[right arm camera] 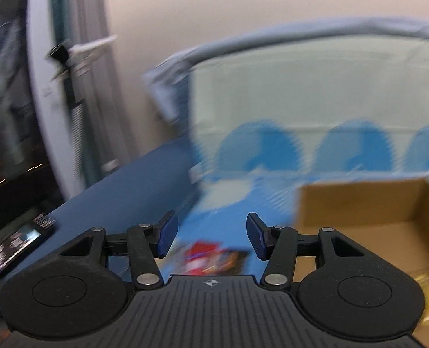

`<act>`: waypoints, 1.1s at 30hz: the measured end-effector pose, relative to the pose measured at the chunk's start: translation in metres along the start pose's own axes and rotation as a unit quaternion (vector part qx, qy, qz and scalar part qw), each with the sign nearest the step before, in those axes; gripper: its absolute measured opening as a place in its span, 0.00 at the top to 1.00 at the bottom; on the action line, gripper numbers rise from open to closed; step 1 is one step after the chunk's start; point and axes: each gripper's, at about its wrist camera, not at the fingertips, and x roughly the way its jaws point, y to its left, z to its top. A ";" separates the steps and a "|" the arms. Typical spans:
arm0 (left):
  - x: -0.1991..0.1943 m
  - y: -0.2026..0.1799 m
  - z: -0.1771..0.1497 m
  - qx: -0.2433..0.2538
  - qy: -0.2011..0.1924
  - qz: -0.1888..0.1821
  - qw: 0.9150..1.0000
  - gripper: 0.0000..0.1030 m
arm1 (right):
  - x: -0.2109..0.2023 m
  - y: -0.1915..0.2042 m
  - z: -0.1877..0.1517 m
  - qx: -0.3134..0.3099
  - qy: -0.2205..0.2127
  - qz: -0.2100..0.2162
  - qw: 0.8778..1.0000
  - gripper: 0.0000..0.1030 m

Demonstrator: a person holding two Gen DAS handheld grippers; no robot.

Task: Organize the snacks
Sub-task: 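Move both open tools back to the snack row, then grasp the cookie bag with the right tool while left grasps the purple candy bar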

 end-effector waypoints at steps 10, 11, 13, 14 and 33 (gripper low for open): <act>0.033 -0.014 0.003 0.025 0.017 0.021 0.999 0.83 | 0.076 0.050 -0.043 -0.066 0.135 -0.013 0.989 0.35; 0.038 -0.016 0.004 0.028 0.016 0.024 0.999 0.81 | 0.084 0.049 -0.046 -0.063 0.151 -0.019 0.986 0.31; 0.053 -0.019 0.006 0.029 0.017 0.033 0.999 0.73 | 0.094 0.045 -0.053 -0.055 0.174 -0.028 0.983 0.31; 0.060 -0.020 0.006 0.028 0.019 0.040 0.999 0.64 | 0.096 0.041 -0.057 -0.049 0.185 -0.035 0.981 0.30; 0.133 -0.023 0.006 0.030 0.108 0.099 0.989 0.75 | 0.125 0.033 -0.097 -0.054 0.300 -0.039 0.952 0.44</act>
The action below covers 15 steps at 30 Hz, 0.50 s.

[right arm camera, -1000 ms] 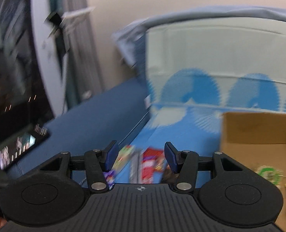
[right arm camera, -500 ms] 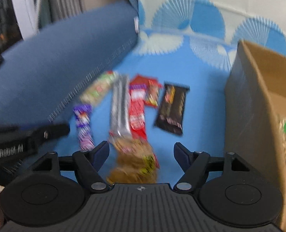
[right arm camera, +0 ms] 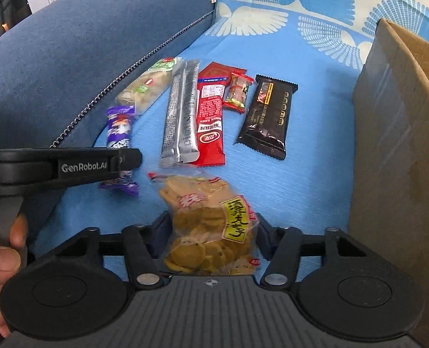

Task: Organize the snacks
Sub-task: 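Grasp the cookie bag with the right tool while left grasps the purple candy bar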

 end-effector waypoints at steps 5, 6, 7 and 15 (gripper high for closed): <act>-0.022 0.006 -0.006 0.002 -0.003 -0.042 0.999 0.75 | -0.013 0.003 -0.006 -0.008 -0.013 0.010 1.000 0.47; -0.027 0.007 -0.008 0.002 -0.002 -0.055 0.998 0.75 | -0.016 0.005 -0.007 -0.012 -0.016 0.008 1.000 0.47; -0.032 0.007 -0.010 0.004 0.000 -0.069 0.998 0.75 | -0.022 0.006 -0.009 -0.015 -0.019 0.006 1.000 0.47; -0.058 -0.003 -0.025 0.050 0.025 -0.124 0.991 0.75 | -0.071 0.015 -0.022 -0.026 -0.050 0.015 0.998 0.47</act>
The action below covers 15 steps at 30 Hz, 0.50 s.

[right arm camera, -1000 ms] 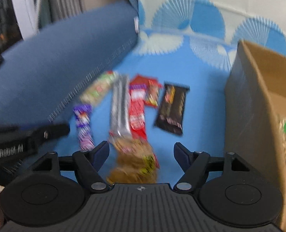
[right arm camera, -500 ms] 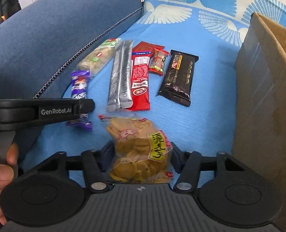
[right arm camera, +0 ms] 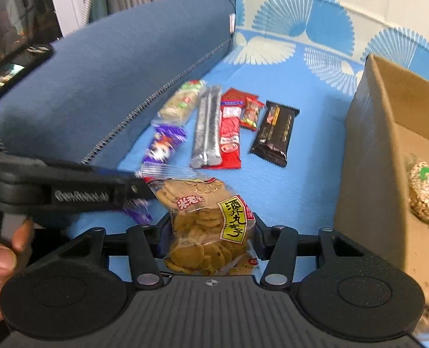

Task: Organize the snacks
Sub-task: 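Grasp the cookie bag with the right tool while left grasps the purple candy bar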

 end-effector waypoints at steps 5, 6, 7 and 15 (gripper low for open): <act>-0.003 0.001 -0.008 0.005 0.024 -0.010 1.000 0.75 | -0.027 0.006 -0.030 0.003 -0.039 0.002 0.999 0.47; -0.004 0.001 -0.010 0.003 0.026 -0.012 1.000 0.75 | -0.028 0.008 -0.036 0.001 -0.034 0.000 0.999 0.47; -0.002 0.003 -0.010 0.001 0.030 -0.013 0.999 0.75 | -0.028 0.010 -0.043 -0.001 -0.031 -0.002 1.000 0.47; 0.018 0.007 -0.009 -0.017 0.067 0.009 0.998 0.75 | -0.008 0.001 -0.056 0.008 -0.021 -0.021 1.000 0.47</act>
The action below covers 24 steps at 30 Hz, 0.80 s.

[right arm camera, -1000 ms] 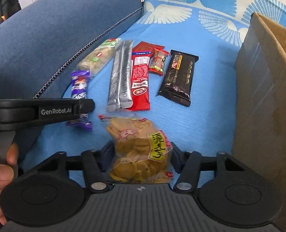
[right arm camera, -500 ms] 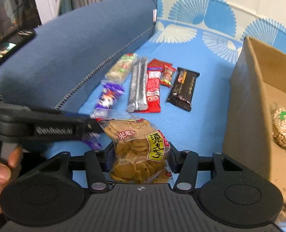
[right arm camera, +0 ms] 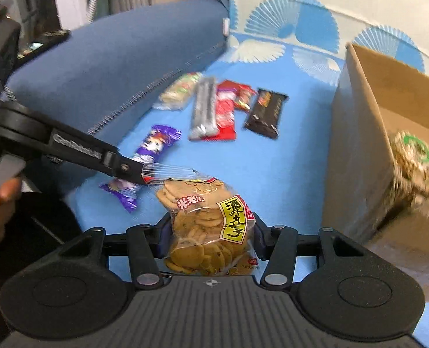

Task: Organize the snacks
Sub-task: 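Grasp the cookie bag with the right tool while left grasps the purple candy bar, then lift and carry the cookie bag and purple candy bar toward the box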

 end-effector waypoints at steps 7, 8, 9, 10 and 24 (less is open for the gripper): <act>0.010 0.002 0.001 -0.005 0.021 0.009 1.000 0.68 | 0.015 -0.011 -0.007 0.023 0.019 -0.005 1.000 0.45; 0.011 0.002 0.001 -0.005 0.023 0.007 1.000 0.66 | 0.016 -0.012 -0.008 0.025 0.021 -0.005 0.999 0.44; 0.012 0.002 0.002 -0.005 0.024 0.005 1.000 0.64 | 0.017 -0.011 -0.009 0.025 0.022 -0.005 0.999 0.44; 0.013 0.001 0.002 -0.005 0.025 0.005 1.000 0.63 | 0.018 -0.011 -0.009 0.023 0.024 -0.005 0.999 0.44; 0.017 -0.011 0.000 0.024 0.023 0.027 0.999 0.62 | 0.021 -0.013 -0.009 0.023 0.025 -0.008 0.999 0.44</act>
